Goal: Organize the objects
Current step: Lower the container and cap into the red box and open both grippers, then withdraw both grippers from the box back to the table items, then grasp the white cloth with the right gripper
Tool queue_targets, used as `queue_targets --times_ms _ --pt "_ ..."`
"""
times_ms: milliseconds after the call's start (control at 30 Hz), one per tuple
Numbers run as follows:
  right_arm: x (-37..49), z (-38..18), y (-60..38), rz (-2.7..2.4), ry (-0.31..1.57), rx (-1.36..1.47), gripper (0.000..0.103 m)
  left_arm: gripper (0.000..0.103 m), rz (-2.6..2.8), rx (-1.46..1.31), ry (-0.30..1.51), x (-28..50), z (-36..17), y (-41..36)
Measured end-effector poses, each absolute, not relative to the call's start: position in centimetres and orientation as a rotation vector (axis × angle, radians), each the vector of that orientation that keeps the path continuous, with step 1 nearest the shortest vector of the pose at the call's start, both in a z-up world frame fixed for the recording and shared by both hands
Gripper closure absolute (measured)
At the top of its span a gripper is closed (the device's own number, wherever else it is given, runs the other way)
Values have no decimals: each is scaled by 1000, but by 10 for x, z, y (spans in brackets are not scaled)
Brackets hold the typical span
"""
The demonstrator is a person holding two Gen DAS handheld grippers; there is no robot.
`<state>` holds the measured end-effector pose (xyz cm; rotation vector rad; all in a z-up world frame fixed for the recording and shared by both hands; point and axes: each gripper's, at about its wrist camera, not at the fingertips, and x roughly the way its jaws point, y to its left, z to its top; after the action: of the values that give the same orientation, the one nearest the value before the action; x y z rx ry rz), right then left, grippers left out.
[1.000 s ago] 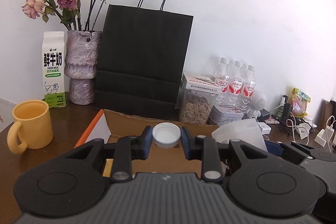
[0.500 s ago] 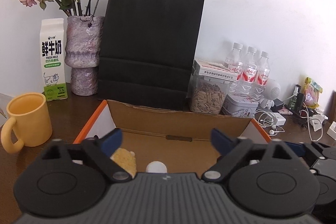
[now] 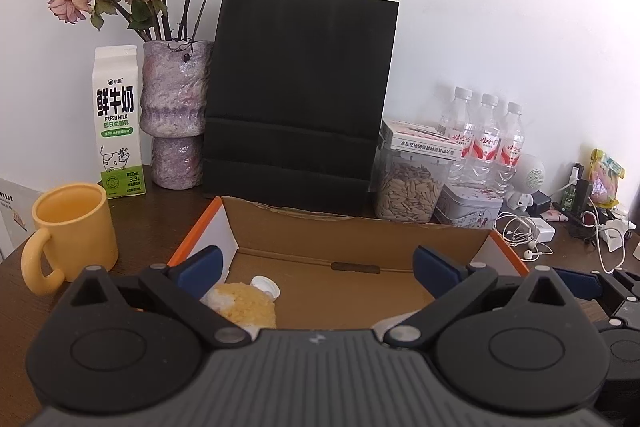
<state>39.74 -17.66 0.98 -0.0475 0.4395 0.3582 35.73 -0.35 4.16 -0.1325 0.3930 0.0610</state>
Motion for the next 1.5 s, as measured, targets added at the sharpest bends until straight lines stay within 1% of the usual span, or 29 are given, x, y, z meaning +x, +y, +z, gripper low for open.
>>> queue_targets --times_ms 433,767,1133,1500 --pt "347 13 -193 377 392 -71 0 0 16 -108 307 302 43 9" --pt "280 -5 -212 411 382 -18 0 0 44 -96 289 241 25 18" --pt "216 -23 -220 475 386 34 0 0 49 -102 357 182 -5 35" --pt "192 -37 -217 562 455 50 0 0 58 -105 435 160 -20 44"
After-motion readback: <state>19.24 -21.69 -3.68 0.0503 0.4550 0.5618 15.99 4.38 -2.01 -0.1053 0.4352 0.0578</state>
